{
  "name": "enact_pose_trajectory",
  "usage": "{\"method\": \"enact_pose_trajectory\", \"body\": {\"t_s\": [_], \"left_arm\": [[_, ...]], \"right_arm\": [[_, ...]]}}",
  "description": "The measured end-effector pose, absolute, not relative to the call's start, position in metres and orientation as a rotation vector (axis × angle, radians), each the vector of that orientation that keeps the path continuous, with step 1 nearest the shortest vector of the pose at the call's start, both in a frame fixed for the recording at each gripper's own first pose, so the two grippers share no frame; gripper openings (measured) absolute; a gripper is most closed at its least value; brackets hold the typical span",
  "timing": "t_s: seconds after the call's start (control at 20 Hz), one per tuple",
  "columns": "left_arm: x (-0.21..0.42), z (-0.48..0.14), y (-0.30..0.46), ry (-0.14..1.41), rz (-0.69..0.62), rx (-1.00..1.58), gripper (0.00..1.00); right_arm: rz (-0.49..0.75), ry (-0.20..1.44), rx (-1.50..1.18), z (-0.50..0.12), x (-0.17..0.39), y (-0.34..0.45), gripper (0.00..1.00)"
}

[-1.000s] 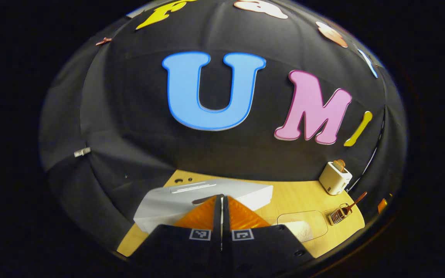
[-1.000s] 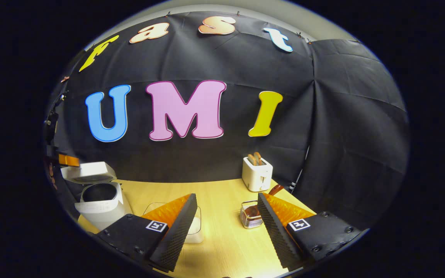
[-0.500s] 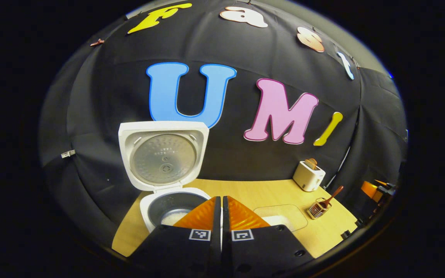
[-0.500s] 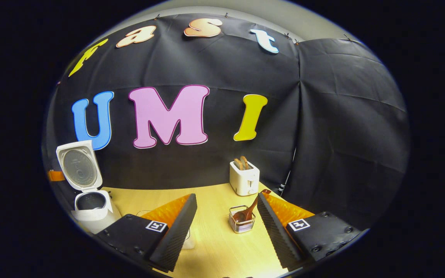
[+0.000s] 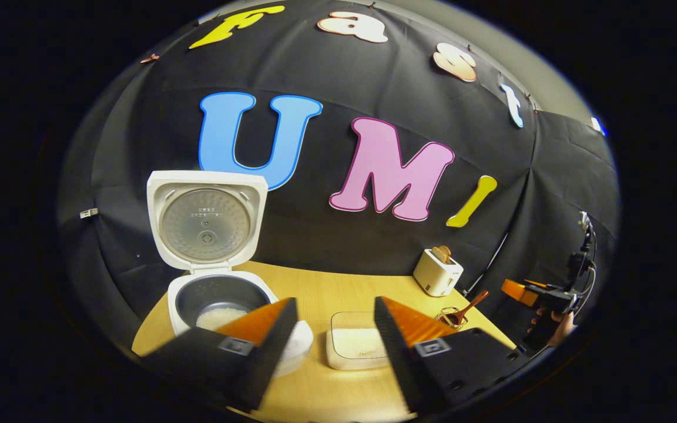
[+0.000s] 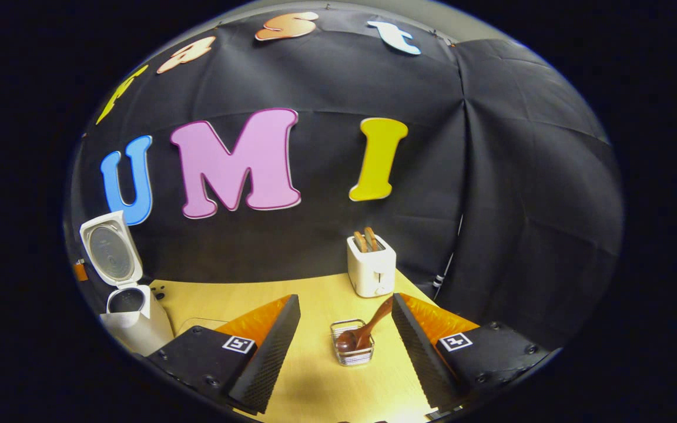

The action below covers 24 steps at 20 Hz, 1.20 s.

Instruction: Close the left gripper, press the button to open the rice cooker; take a wooden spoon from the chopstick holder with the right hand, scoop a spoonful of rice and pour it into the rice cooker, then put the wooden spoon back into the chopstick holder.

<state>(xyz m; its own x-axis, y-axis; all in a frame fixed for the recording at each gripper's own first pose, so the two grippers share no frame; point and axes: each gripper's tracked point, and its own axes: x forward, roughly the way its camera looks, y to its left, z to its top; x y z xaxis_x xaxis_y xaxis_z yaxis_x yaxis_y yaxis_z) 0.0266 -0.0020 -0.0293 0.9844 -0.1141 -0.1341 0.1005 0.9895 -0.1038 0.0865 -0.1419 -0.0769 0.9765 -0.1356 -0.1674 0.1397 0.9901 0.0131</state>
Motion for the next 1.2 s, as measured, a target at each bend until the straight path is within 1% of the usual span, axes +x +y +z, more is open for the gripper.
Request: {"method": "enact_pose_trajectory", "body": {"t_s": [0.05, 0.15, 0.45, 0.6, 0.7, 1.05, 1.1, 1.15, 1.2], "left_arm": [[0.028, -0.031, -0.008, 0.152, -0.102, -0.096, 1.00], [0.030, -0.036, -0.016, 0.171, -0.070, -0.075, 0.95], [0.030, -0.060, -0.046, 0.260, -0.011, -0.002, 0.96], [0.029, -0.065, -0.060, 0.281, 0.002, 0.018, 0.96], [0.028, -0.071, -0.063, 0.295, 0.017, 0.036, 0.96], [0.028, -0.087, -0.066, 0.349, 0.050, 0.034, 0.96], [0.025, -0.089, -0.065, 0.355, 0.056, 0.032, 0.96], [0.024, -0.091, -0.065, 0.364, 0.057, 0.025, 0.96], [0.023, -0.093, -0.066, 0.369, 0.054, 0.017, 0.95]], "right_arm": [[-0.131, 0.185, 0.031, -0.086, 0.093, -0.149, 0.97], [-0.113, 0.225, 0.046, -0.107, 0.110, -0.165, 0.97], [-0.084, 0.380, 0.222, -0.185, 0.165, -0.197, 0.99], [-0.064, 0.454, 0.295, -0.220, 0.191, -0.199, 0.99], [-0.069, 0.486, 0.316, -0.235, 0.204, -0.199, 0.99], [-0.098, 0.516, 0.328, -0.264, 0.242, -0.203, 0.97], [-0.094, 0.515, 0.333, -0.264, 0.246, -0.202, 0.92], [-0.093, 0.514, 0.334, -0.263, 0.248, -0.202, 0.70], [-0.086, 0.514, 0.341, -0.262, 0.251, -0.200, 0.63]]}}
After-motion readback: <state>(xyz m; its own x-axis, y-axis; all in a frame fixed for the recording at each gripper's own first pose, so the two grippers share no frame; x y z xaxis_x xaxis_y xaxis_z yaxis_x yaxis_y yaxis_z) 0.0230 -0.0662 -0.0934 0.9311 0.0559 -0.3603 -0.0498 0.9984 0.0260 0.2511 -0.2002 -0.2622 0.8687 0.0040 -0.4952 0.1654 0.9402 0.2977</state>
